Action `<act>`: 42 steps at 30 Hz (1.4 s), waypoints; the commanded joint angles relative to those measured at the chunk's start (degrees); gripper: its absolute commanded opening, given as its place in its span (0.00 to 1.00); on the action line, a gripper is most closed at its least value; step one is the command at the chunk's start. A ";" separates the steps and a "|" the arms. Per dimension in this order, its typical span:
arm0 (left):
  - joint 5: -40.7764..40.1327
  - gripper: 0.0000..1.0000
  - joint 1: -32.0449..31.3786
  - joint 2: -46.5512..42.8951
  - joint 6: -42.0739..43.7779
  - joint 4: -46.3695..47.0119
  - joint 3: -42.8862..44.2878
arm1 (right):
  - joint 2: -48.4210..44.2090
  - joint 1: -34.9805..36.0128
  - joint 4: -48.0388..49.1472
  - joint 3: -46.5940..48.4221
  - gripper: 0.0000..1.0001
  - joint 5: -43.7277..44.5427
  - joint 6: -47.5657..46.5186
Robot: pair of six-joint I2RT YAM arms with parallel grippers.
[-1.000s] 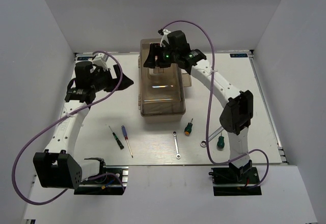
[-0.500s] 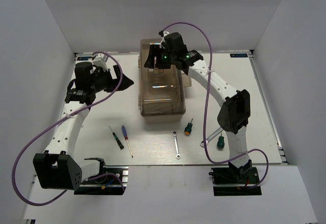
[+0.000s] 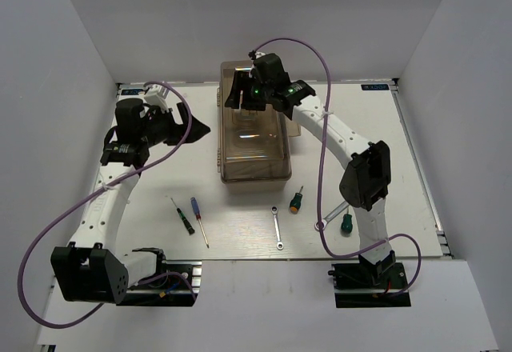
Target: Sort the tools into containers
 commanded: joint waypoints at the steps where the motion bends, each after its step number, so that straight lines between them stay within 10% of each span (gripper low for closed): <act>1: 2.01 0.99 -0.18 -2.38 -0.97 1.46 0.33 | 0.60 0.39 -2.47 1.11 0.66 1.92 2.28; 28: 12.12 0.99 -0.71 7.55 -9.23 19.82 0.78 | -1.33 -1.80 6.23 -0.56 0.61 -13.11 9.85; 42: 13.96 0.84 -3.35 15.81 -11.87 26.32 5.79 | -1.86 -2.77 7.12 -1.53 0.58 -15.22 11.51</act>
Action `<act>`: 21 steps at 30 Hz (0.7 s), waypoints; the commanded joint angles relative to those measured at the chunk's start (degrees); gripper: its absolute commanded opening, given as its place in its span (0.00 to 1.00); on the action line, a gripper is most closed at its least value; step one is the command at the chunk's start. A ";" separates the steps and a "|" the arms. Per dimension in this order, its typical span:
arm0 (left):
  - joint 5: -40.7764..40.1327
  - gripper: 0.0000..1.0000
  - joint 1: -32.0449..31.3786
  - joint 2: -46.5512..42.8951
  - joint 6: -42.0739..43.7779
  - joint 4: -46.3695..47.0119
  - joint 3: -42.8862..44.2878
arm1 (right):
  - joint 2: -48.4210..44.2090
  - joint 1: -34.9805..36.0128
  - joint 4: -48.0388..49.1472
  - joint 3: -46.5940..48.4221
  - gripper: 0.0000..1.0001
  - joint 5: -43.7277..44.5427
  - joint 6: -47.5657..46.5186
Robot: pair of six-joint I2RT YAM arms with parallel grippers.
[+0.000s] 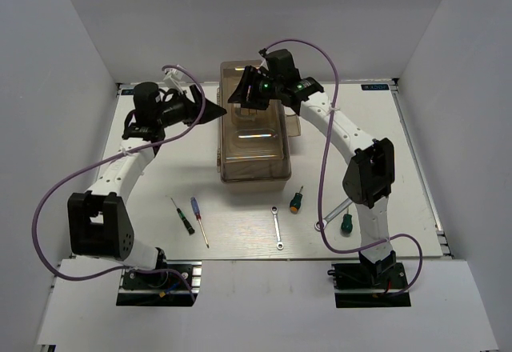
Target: Sort the tools into containers
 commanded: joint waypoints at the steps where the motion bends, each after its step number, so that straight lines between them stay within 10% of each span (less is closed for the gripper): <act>1: 1.53 0.84 -1.29 0.53 -0.26 2.92 2.57 | -1.86 0.86 4.49 -0.20 0.58 -4.67 2.44; 21: -0.75 0.70 -5.86 8.00 0.00 2.67 7.49 | -1.95 -0.28 5.55 -0.73 0.56 -6.69 4.91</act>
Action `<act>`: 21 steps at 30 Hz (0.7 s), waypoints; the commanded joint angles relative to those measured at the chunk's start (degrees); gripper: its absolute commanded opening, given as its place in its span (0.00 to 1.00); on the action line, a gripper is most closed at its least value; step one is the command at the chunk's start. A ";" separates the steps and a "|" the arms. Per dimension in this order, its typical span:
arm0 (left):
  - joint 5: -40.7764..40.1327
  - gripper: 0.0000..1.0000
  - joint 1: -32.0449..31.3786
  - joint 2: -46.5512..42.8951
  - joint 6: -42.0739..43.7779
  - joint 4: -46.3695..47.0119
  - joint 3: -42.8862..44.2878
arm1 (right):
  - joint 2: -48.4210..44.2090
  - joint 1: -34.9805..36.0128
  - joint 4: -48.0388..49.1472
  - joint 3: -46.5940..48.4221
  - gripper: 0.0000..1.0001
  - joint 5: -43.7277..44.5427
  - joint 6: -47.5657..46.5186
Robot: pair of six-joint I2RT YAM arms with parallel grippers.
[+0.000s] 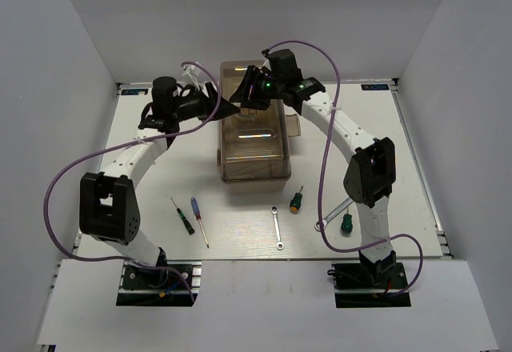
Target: Sort the tools into containers
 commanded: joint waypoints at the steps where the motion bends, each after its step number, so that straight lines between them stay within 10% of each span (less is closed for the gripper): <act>1: -1.32 0.70 -0.75 0.08 1.79 -1.17 3.14 | -1.95 0.81 4.41 -0.03 0.56 -4.31 2.37; 21: -10.38 0.67 -3.47 3.94 7.60 -12.32 8.94 | -2.30 -0.16 5.29 -0.29 0.54 -6.24 4.66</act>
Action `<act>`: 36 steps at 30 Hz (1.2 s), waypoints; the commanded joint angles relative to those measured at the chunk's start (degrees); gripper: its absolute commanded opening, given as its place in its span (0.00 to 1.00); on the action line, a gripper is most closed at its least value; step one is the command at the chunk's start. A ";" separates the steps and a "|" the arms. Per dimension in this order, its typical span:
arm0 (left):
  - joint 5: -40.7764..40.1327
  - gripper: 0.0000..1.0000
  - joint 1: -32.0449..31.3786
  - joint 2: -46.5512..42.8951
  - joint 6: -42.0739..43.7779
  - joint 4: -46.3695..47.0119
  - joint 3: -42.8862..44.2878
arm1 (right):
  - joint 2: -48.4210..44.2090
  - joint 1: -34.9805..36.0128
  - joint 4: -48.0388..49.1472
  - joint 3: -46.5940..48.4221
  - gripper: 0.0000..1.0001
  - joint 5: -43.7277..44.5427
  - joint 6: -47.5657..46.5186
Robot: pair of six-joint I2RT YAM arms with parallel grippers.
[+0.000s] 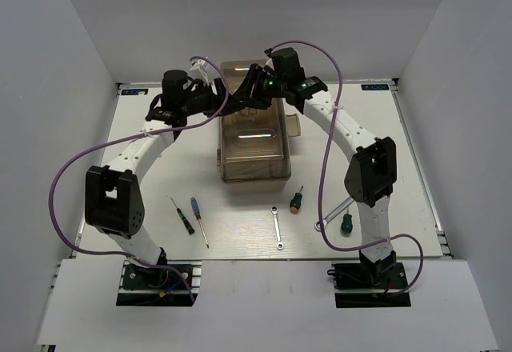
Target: Sort the tools into containers
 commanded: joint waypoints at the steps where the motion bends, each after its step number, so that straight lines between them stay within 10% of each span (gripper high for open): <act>1: -2.56 0.67 -0.50 0.40 2.46 -4.44 2.17 | -2.30 0.80 4.87 -0.38 0.54 -3.97 2.10; 21: -2.65 0.55 -3.75 6.64 2.46 -8.40 6.83 | -3.62 0.10 5.66 -1.26 0.58 -4.49 2.19; 36: -13.89 0.36 -4.28 7.70 0.79 -16.83 9.47 | -8.53 -10.26 -4.44 1.65 0.67 5.08 -17.22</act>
